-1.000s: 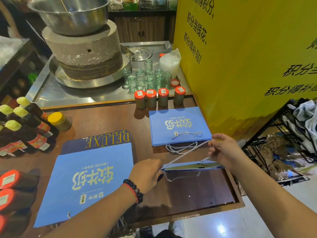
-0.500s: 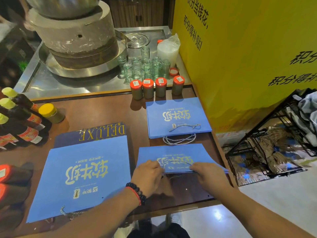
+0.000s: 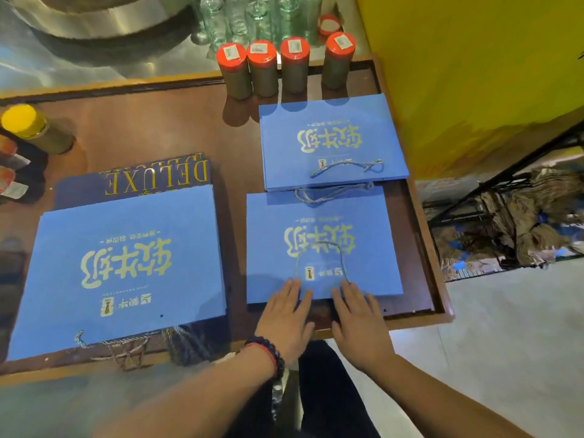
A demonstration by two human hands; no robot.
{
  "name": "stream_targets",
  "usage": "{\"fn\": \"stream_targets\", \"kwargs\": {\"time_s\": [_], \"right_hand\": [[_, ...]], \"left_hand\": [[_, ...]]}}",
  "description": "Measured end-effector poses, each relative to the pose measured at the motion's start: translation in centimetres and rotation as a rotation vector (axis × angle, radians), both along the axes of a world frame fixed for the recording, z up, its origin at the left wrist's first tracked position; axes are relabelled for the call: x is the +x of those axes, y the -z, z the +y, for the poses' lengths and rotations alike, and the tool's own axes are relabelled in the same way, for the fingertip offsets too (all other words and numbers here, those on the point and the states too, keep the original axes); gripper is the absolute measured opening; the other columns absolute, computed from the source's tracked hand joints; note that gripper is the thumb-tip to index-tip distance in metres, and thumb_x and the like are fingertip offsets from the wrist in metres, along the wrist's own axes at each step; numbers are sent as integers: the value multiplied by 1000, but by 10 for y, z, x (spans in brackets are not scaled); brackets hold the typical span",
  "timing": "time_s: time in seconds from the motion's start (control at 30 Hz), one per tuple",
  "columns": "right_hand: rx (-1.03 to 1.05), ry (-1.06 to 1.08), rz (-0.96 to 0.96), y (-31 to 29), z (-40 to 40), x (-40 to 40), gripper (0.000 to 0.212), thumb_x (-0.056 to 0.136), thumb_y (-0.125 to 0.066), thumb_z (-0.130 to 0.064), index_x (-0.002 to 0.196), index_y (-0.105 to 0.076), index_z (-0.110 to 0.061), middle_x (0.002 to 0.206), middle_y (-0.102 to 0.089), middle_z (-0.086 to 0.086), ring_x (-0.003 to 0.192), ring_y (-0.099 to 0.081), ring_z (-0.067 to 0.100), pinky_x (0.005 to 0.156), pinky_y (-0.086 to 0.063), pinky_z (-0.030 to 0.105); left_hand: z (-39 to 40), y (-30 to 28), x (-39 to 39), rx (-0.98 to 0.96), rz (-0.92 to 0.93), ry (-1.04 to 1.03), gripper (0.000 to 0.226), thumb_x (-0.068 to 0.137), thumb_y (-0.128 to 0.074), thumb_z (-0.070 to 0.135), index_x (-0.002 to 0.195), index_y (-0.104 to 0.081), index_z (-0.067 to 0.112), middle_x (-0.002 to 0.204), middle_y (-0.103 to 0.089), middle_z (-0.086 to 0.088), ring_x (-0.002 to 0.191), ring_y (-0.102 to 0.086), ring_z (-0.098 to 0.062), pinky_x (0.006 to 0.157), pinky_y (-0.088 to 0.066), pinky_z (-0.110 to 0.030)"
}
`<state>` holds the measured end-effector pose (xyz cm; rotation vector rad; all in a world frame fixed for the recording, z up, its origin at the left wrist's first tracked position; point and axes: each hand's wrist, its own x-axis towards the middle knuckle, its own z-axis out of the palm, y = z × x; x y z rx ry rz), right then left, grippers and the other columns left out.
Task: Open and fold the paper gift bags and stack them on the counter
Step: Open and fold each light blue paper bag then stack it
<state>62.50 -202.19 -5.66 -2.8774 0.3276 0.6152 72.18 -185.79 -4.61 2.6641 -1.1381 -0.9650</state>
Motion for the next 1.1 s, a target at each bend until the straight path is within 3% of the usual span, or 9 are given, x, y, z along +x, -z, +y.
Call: {"fn": "stream_targets", "kwargs": {"time_s": [0.07, 0.2, 0.3, 0.43, 0.63, 0.83, 0.9, 1.0, 1.1], "right_hand": [[22, -32, -19, 4, 19, 8, 61, 85, -40, -42, 138, -53, -13, 146, -48, 10, 135, -46, 29, 111, -26, 49], [41, -80, 58, 21, 30, 15, 63, 93, -29, -47, 144, -45, -14, 152, -39, 3, 141, -37, 19, 117, -13, 43], [50, -115, 87, 25, 15, 7, 62, 94, -31, -49, 141, -49, -13, 149, -46, 3, 137, -44, 18, 111, -19, 40], [60, -115, 128, 19, -11, -3, 65, 102, -12, -50, 144, -46, -14, 151, -41, 0, 139, -40, 17, 110, -20, 40], [24, -138, 140, 16, -49, -17, 63, 102, -12, -54, 150, -33, -18, 156, -26, -3, 142, -31, 16, 115, -5, 38], [13, -45, 171, 19, -94, -40, 68, 94, -1, -61, 152, 14, -29, 156, 21, -13, 144, 20, 7, 118, 10, 35], [29, 12, 185, 13, -97, -41, 71, 92, 1, -60, 154, 8, -25, 160, 15, -7, 149, 12, 13, 120, 2, 37], [194, 299, 72, -1, -91, -22, 56, 103, -31, -40, 152, -23, -16, 160, -20, 6, 135, -38, 25, 109, -34, 35], [457, 692, -101, -13, -87, 7, 41, 100, -46, -22, 140, -40, -18, 124, -51, 0, 104, -48, 15, 83, -44, 28]], "left_hand": [[-3, 9, -7, 33, 6, -12, 63, 101, -25, 46, 153, 4, 26, 153, 27, -2, 137, 31, -19, 112, 15, -37], [1, 22, -4, 87, 9, -11, 61, 102, -23, 43, 152, 10, 30, 149, 34, -2, 137, 32, -19, 112, 17, -37], [12, 26, 0, 124, 9, 2, 60, 101, -19, 46, 151, 12, 34, 148, 34, -2, 142, 26, -21, 114, 14, -39], [29, 26, 4, 153, 27, -23, 62, 90, 1, 56, 148, 18, 40, 157, 26, -5, 138, 30, -17, 113, 13, -37], [49, 17, 9, 181, 62, -101, 57, 101, -16, 48, 150, 12, 39, 157, 26, -3, 144, 24, -19, 114, 12, -35], [55, 16, 8, 200, 109, -191, 60, 101, -19, 48, 153, 8, 34, 157, 27, -5, 144, 25, -22, 117, 5, -37], [53, 14, 8, 197, 144, -291, 61, 101, -24, 48, 153, 5, 35, 157, 25, -6, 145, 23, -24, 118, -2, -41], [39, 8, 11, 138, 214, -532, 67, 99, -38, 39, 153, 1, 32, 159, 20, -7, 148, 8, -28, 119, -16, -43], [21, 0, 19, 13, 202, -753, 74, 92, -52, 27, 152, -8, 26, 157, -11, -10, 139, -28, -34, 108, -39, -43]]}}
